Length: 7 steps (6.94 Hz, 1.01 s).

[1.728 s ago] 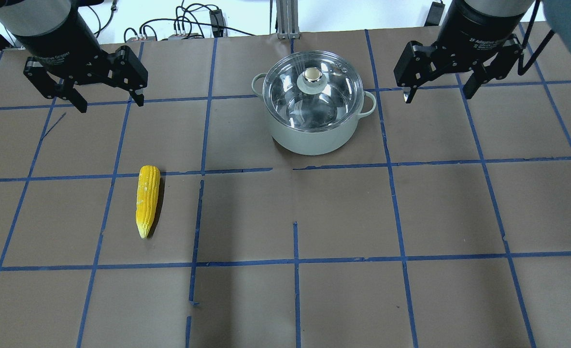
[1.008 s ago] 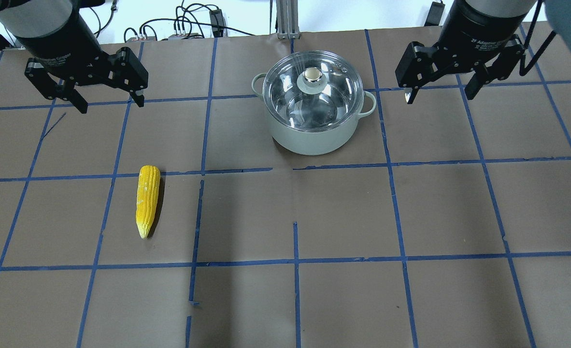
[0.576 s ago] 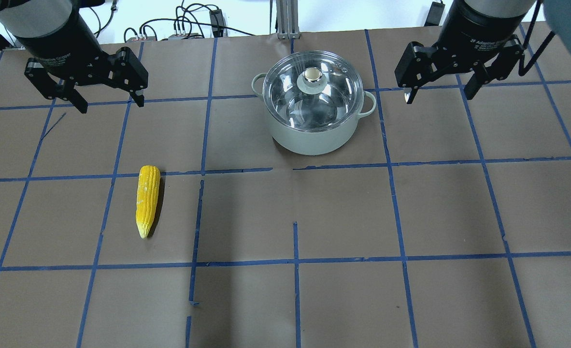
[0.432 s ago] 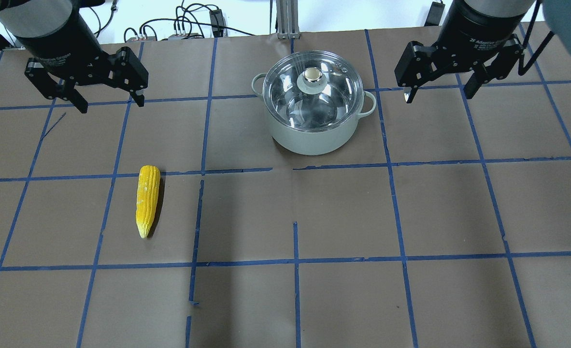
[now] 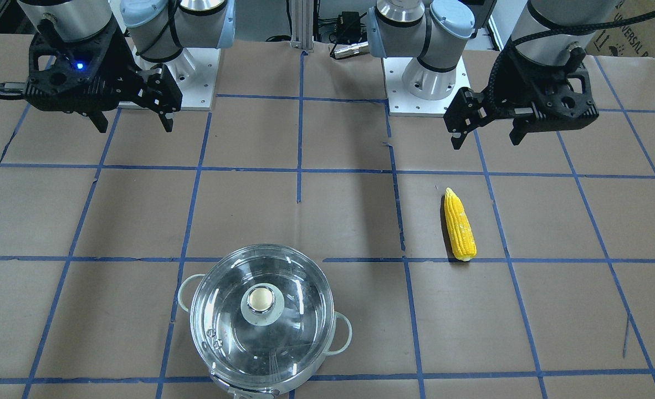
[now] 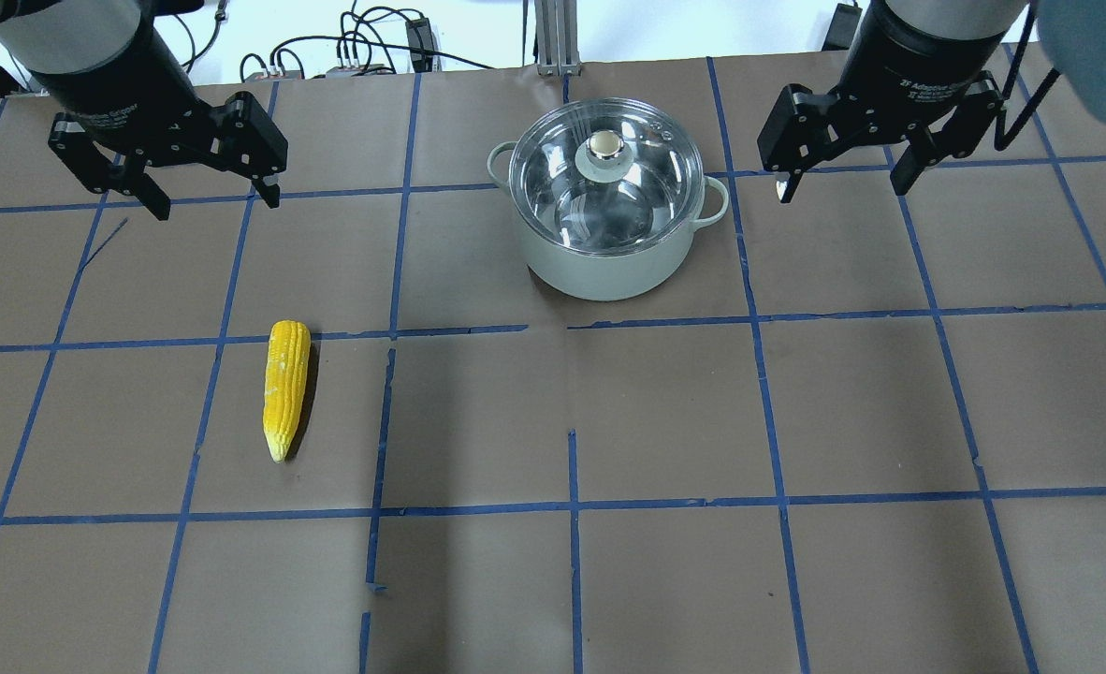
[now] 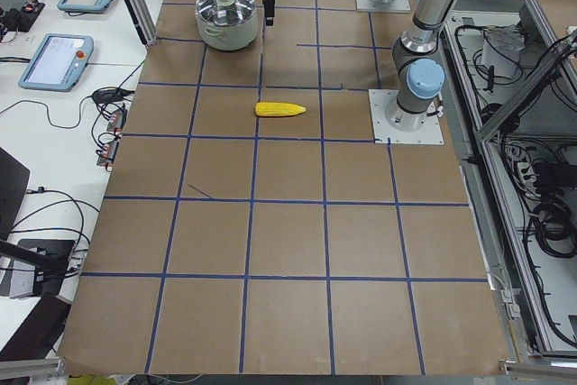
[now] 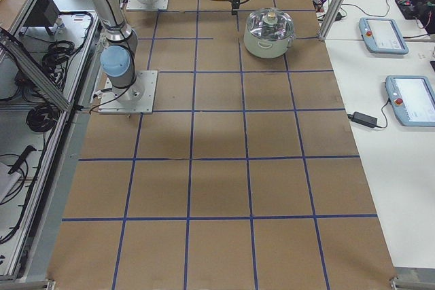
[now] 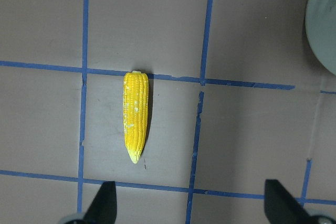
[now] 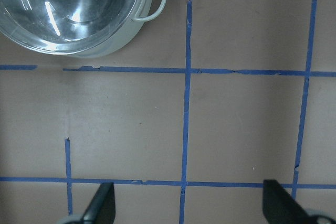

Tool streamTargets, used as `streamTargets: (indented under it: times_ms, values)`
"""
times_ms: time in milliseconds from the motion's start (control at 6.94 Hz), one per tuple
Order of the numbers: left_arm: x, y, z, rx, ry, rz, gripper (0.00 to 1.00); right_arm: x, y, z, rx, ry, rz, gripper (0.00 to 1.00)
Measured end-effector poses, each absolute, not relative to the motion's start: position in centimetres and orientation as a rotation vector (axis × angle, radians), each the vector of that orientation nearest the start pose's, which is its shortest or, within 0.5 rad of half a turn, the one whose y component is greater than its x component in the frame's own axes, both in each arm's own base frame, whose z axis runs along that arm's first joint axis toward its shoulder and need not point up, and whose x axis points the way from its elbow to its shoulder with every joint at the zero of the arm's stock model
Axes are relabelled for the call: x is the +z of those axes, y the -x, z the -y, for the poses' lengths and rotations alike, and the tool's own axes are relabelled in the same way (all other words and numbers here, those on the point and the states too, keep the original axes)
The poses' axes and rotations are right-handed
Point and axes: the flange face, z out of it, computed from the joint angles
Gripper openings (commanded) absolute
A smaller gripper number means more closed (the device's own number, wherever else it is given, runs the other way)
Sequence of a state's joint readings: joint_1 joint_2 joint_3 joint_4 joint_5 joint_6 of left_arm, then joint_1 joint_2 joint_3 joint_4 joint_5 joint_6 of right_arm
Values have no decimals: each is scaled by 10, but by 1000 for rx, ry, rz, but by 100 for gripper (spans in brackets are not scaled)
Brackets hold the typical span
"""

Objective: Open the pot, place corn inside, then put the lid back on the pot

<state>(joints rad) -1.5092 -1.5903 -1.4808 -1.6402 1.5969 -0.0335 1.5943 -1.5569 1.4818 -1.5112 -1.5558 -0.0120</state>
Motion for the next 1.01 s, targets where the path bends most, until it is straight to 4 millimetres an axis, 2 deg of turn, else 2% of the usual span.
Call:
streamTargets:
  times_ms: [144, 288, 432, 720, 864, 1008]
  values:
    - [515, 99, 507, -1, 147, -3112, 100, 509, -155, 510, -50, 75, -3119, 99]
    - [515, 97, 507, -3, 150, -3113, 100, 490, -176, 534, -58, 129, -3112, 99]
    - [515, 96, 508, -3, 152, -3112, 100, 472, -206, 560, -58, 193, -3106, 99]
    - [516, 96, 508, -4, 154, -3113, 100, 450, -275, 622, -75, 268, -3097, 99]
    - [516, 96, 508, -3, 155, -3113, 100, 437, -303, 647, -82, 290, -3093, 99]
    - [515, 95, 508, -3, 155, -3113, 100, 421, -320, 666, -76, 301, -3090, 98]
